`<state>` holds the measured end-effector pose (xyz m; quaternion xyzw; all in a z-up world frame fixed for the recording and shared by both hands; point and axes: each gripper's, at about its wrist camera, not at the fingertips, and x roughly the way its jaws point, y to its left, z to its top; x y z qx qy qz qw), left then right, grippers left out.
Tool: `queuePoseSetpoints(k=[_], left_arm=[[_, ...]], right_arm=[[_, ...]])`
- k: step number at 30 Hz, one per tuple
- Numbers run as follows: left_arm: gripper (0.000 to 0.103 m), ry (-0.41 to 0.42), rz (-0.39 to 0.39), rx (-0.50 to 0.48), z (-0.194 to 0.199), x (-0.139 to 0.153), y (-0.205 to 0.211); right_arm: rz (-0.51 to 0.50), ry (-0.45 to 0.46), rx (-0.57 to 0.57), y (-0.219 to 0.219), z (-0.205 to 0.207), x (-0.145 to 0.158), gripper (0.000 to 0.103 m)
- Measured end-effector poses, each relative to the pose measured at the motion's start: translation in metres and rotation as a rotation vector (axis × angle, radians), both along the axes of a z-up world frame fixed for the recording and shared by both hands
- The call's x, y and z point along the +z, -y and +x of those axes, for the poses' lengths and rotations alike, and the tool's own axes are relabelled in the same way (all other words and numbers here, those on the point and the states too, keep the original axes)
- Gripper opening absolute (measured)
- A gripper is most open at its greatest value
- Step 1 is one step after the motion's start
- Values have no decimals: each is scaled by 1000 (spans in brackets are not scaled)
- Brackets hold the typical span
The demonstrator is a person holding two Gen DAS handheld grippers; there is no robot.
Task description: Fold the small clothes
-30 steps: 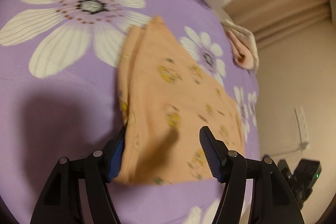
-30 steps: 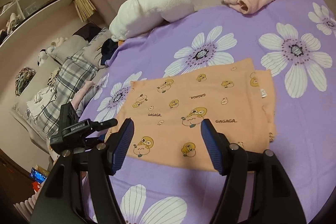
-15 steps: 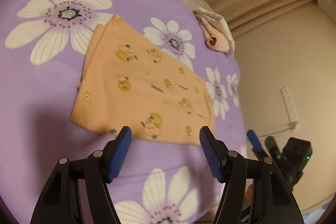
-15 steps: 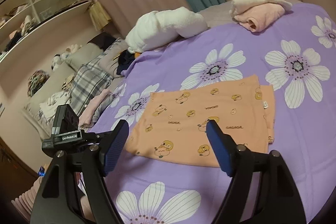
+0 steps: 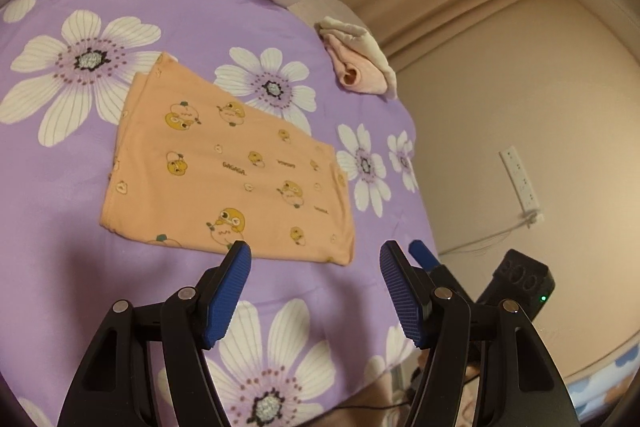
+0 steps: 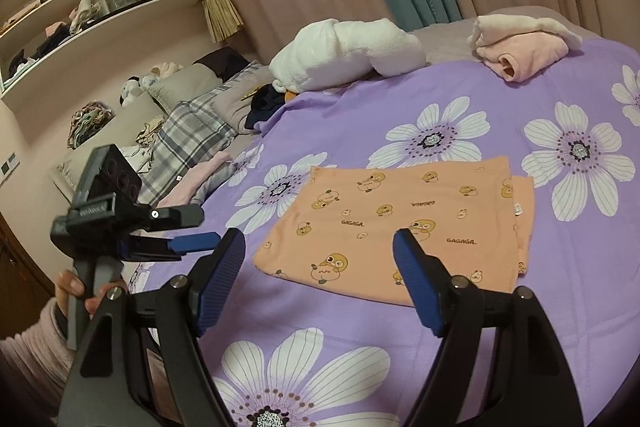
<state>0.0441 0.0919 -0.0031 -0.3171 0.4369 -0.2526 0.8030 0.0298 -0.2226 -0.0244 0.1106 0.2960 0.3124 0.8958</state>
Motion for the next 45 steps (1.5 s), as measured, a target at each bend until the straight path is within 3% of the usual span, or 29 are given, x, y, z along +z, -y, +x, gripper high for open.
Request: queuePoseSetpoints(k=[7, 12, 20, 28, 30, 34, 37, 41, 45], left_arm=[[65, 110, -41, -21, -5, 56, 5], [65, 159, -30, -45, -12, 90, 21], [65, 215, 4, -103, -6, 126, 42], [66, 238, -18, -83, 4, 149, 39], [70, 227, -16, -72, 10, 150, 36], [70, 205, 19, -52, 27, 140, 31], [70, 149, 49, -22, 48, 114, 25], [70, 56, 109, 50, 78, 58, 8], [70, 3, 275, 147, 96, 0, -4]], right_arm=[[27, 12, 10, -3, 5, 9, 77], [46, 37, 18, 1, 2, 22, 77], [28, 105, -17, 15, 0, 63, 79], [1, 126, -44, 20, 6, 84, 79], [2, 121, -39, 18, 9, 86, 79], [-11, 114, -45, 13, 21, 91, 79], [-20, 96, -63, 12, 31, 91, 79], [-78, 44, -102, 7, 51, 74, 82], [-109, -19, -118, 5, 71, 49, 82]])
